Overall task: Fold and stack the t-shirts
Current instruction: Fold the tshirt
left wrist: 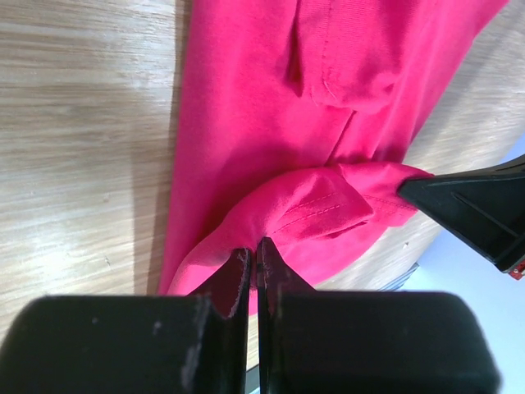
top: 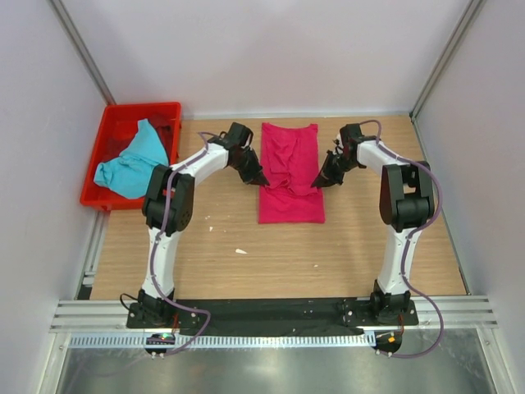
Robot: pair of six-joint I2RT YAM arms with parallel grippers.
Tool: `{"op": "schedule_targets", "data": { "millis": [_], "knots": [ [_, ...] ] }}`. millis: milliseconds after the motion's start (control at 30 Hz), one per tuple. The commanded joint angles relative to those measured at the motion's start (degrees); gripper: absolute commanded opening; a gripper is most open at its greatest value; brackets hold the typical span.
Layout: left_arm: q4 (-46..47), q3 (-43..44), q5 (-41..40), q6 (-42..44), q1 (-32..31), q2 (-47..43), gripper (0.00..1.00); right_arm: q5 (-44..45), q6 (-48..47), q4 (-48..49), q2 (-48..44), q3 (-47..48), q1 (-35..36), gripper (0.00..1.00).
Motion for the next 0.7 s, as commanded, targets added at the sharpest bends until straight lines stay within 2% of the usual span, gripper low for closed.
{"op": "schedule_targets", "data": {
  "millis": [0, 367, 433, 467, 500, 567, 600, 633, 667],
  "knots": [
    [0.29, 2.19, 1.65, 0.39, 0.43, 0.79, 0.01, -0.88, 0.15, -0.15, -0.52, 1.59, -0.65, 0.01],
    [-1.55, 5.08, -0.2, 1.36, 0.6, 1.75, 0.0, -1.41, 0.32, 0.64, -1.05, 1.07, -2.32, 0.01],
    [-2.44, 6.32, -0.2, 1.71, 0.6, 2.54, 0.04, -1.41, 0.67, 1.6, -0.96, 0.54, -2.5, 0.02],
    [-2.61, 6.93, -0.28, 1.71, 0.6, 3.33, 0.07, -1.32, 1.37, 1.87, -0.7, 0.54, -2.59, 0.04],
    [-3.22, 7.37, -0.54, 1.71, 0.69, 3.69, 0.18, -1.41, 1.64, 2.22, -0.35, 1.15, -2.5, 0.06],
    [-4.45, 9.3, -1.51, 2.32, 0.78, 4.74, 0.3, -1.06, 1.82, 2.4, 0.62, 2.2, -2.59, 0.16],
    [-7.16, 10.35, -3.95, 2.85, 0.78, 4.83, 0.43, -0.71, 1.82, 2.05, 1.23, 3.69, -2.85, 0.23],
    [-8.4, 12.1, -5.63, 4.07, 0.78, 4.66, 0.48, -0.36, 1.73, 1.87, 1.49, 4.57, -3.11, 0.33],
    [-9.28, 12.47, -6.95, 4.69, 0.78, 4.22, 0.52, 1.04, 1.29, 1.35, 1.67, 5.8, -3.03, 0.39]
  ]
}}
